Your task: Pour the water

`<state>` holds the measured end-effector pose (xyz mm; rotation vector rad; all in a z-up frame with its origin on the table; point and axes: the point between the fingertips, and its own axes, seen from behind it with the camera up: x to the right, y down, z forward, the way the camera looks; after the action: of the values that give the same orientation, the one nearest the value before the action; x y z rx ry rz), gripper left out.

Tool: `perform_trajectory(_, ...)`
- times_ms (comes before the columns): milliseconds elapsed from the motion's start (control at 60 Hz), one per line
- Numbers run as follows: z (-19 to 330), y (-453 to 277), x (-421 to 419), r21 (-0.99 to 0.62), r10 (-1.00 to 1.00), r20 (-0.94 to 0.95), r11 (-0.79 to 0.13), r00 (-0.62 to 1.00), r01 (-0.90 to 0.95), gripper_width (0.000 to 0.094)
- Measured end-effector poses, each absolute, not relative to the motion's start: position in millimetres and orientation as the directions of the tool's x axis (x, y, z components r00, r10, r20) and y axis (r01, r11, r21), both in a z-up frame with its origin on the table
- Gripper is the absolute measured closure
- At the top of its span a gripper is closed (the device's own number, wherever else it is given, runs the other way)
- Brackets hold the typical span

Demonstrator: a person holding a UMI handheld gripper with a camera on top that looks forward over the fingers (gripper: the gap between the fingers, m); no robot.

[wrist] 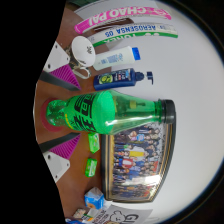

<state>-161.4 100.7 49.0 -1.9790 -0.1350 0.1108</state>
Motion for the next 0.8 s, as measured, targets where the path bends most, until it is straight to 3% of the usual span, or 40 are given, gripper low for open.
perform_trajectory(233, 81.1, 37.3, -141.5, -0.884, 0.068, 0.007, -0.466, 0.998, 0.038, 0.0081)
perform_trajectory(600, 174.9, -175.8, -155.2, -0.826, -0.007, 0.036, -0.563, 0.999, 0.026, 0.0081)
perform_trajectory(800, 187.0, -239.8, -153.4, -0.807, -0.006, 0.043, -0.59, 0.999, 0.031, 0.0086)
